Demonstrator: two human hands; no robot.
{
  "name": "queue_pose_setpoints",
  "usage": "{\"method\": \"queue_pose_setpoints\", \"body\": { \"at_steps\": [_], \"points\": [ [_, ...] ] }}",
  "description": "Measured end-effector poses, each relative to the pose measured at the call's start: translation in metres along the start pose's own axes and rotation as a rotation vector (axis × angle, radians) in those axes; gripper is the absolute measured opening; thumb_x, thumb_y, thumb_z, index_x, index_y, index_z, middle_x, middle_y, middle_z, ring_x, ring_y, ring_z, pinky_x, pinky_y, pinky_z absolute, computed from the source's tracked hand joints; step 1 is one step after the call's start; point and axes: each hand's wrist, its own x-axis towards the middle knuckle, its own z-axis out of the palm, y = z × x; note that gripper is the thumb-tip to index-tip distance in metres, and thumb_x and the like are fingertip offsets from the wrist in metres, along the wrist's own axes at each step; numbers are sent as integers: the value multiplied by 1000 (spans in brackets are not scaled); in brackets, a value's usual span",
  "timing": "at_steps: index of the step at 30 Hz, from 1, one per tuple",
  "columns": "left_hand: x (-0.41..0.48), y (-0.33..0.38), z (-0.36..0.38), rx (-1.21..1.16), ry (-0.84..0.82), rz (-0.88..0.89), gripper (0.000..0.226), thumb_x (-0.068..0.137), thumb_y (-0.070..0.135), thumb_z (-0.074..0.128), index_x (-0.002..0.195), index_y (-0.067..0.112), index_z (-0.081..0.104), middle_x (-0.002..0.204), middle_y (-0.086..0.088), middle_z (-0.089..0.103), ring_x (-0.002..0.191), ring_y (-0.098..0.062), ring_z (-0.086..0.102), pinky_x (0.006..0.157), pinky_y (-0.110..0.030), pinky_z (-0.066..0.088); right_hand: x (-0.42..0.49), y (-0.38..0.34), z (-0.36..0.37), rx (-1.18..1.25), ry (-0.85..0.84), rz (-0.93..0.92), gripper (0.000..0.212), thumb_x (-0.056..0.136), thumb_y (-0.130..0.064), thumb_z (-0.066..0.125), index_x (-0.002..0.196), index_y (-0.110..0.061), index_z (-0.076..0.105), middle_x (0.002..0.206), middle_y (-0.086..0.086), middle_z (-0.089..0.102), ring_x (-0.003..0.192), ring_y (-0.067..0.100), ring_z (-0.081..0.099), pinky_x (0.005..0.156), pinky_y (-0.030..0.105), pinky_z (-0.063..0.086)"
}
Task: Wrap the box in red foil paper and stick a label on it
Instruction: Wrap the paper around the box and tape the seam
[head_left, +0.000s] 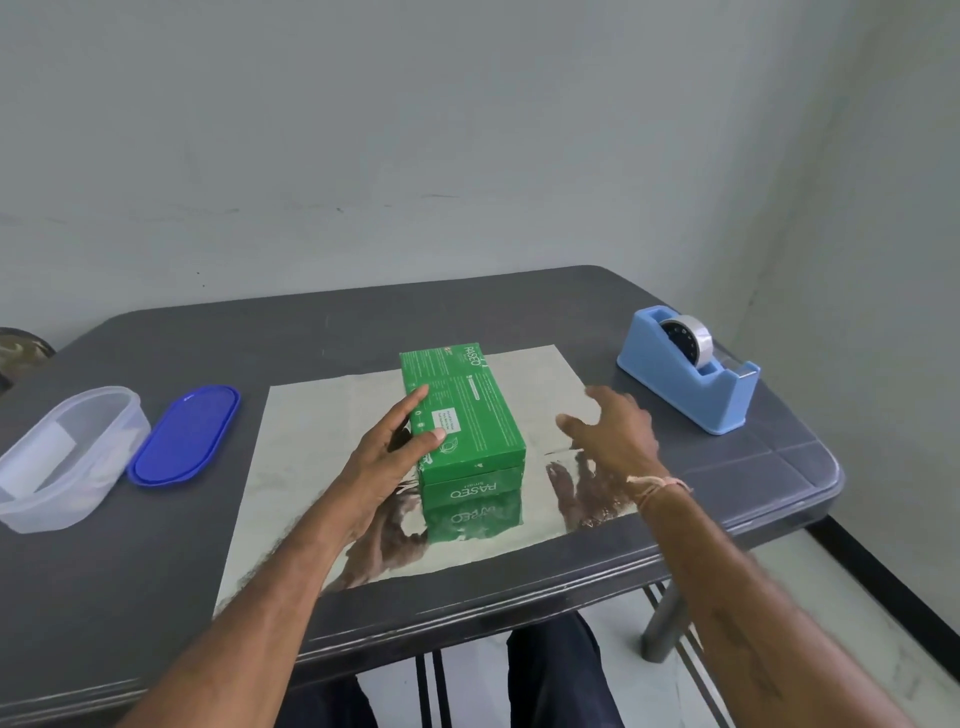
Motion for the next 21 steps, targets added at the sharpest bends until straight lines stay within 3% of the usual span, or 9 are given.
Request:
{"method": "queue_pose_setpoints", "body": {
  "at_steps": [3, 10, 12, 14, 19, 21],
  "points": [
    [-1, -2, 0, 3, 6, 16, 65, 96, 29, 67, 152, 46, 39, 151, 14, 41, 89, 31, 50, 101, -23, 34, 5, 6, -7, -160, -76, 83, 73, 87, -50, 77, 144, -16, 48, 140, 12, 51, 128, 34, 50, 109, 52, 44],
    [-6, 2, 1, 14, -7, 20, 64, 97, 28, 66, 152, 46, 38, 162, 8, 33, 93, 27, 44, 102, -27, 29, 15, 4, -13, 0, -94, 128, 84, 78, -36, 88, 146, -8, 48, 140, 12, 54, 125, 31, 56, 104, 47, 51],
    [-5, 2, -1, 18, -26, 12, 65, 96, 29, 67, 151, 48, 38, 164, 6, 30, 113, 11, 45, 109, -31, 28, 17, 6, -12, -39, -72, 135, 79, 75, -40, 90, 138, -8, 54, 134, 12, 59, 121, 30, 58, 100, 43, 51],
    [-4, 2, -4, 10, -37, 5, 66, 95, 31, 68, 150, 50, 39, 165, 5, 29, 127, 3, 33, 114, -35, 26, 20, 5, -11, -56, -71, 152, 77, 72, -43, 91, 131, -8, 56, 129, 12, 61, 116, 31, 59, 95, 41, 52],
    [-3, 2, -7, 12, -45, -11, 66, 94, 34, 69, 150, 52, 38, 167, 6, 26, 131, 0, 25, 121, -45, 22, 9, 0, -3, -303, -13, 93, 68, 84, -41, 82, 131, -6, 49, 131, 17, 49, 119, 37, 49, 96, 42, 45],
    [-2, 2, -7, 13, -46, -19, 66, 94, 34, 69, 149, 53, 38, 167, 6, 24, 131, 0, 25, 122, -46, 21, 8, -1, -2, -332, -12, 85, 66, 85, -37, 82, 131, -4, 49, 131, 18, 49, 117, 38, 53, 96, 40, 46]
  ]
}}
